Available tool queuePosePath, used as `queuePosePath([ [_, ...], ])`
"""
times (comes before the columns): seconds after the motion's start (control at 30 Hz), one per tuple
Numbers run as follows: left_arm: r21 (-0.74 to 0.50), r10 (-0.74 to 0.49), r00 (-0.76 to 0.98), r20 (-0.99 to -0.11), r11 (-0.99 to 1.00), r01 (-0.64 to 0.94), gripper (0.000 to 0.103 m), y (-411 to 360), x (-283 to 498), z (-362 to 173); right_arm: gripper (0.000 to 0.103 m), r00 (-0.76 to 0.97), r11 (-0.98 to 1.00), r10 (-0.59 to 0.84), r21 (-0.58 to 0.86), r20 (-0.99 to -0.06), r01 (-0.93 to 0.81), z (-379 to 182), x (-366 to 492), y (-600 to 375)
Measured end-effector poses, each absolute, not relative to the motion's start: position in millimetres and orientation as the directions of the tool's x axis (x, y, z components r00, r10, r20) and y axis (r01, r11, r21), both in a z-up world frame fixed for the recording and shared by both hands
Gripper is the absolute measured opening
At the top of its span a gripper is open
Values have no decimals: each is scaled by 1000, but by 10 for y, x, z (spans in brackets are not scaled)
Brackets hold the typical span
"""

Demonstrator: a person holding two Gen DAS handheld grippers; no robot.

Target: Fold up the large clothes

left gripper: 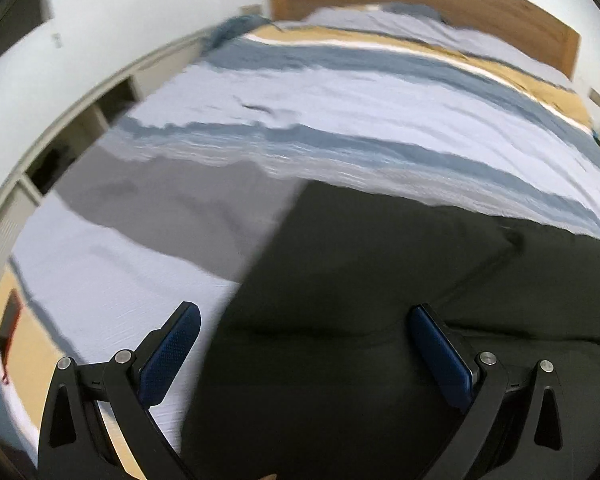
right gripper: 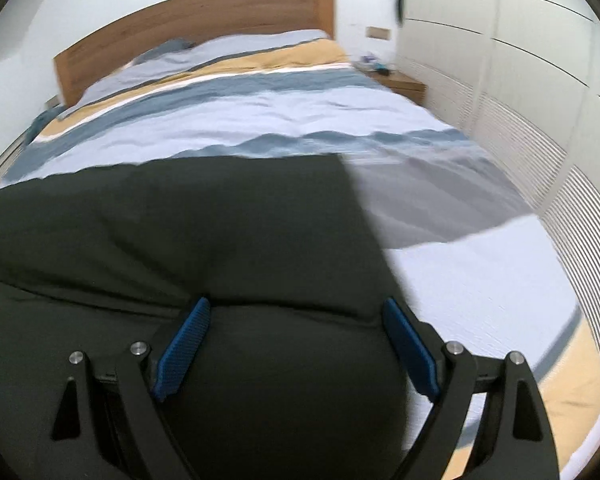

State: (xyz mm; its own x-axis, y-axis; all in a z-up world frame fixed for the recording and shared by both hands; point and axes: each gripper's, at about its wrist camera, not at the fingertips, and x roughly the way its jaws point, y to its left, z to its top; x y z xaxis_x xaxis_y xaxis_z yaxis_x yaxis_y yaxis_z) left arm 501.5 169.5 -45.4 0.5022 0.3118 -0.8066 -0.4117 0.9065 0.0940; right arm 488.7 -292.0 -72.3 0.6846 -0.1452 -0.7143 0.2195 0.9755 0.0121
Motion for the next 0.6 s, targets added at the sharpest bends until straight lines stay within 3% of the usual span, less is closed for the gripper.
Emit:
queuePosePath([
  [0.2,43,254,648,-718,946,-322,103,1408,4202,-81,88,767,976,-185,-23,-615,217,-488,4286,-2774],
  [0.37,-55,121,726,-677,975,-214,103,790,3686,-139,88,844,996,-34,47,-536,69,-382,3875,-2046],
  [0.5,11,133,741,-658,986,-167,103,408,3626,-344,88,853,993,104,103,-512,-60,-462,3822,-1504],
  [0.6,25,145,737,-660,985,-171,103,395,3623,-453,88,841,991,128,89,-526,-95,-662,3899,-1426],
])
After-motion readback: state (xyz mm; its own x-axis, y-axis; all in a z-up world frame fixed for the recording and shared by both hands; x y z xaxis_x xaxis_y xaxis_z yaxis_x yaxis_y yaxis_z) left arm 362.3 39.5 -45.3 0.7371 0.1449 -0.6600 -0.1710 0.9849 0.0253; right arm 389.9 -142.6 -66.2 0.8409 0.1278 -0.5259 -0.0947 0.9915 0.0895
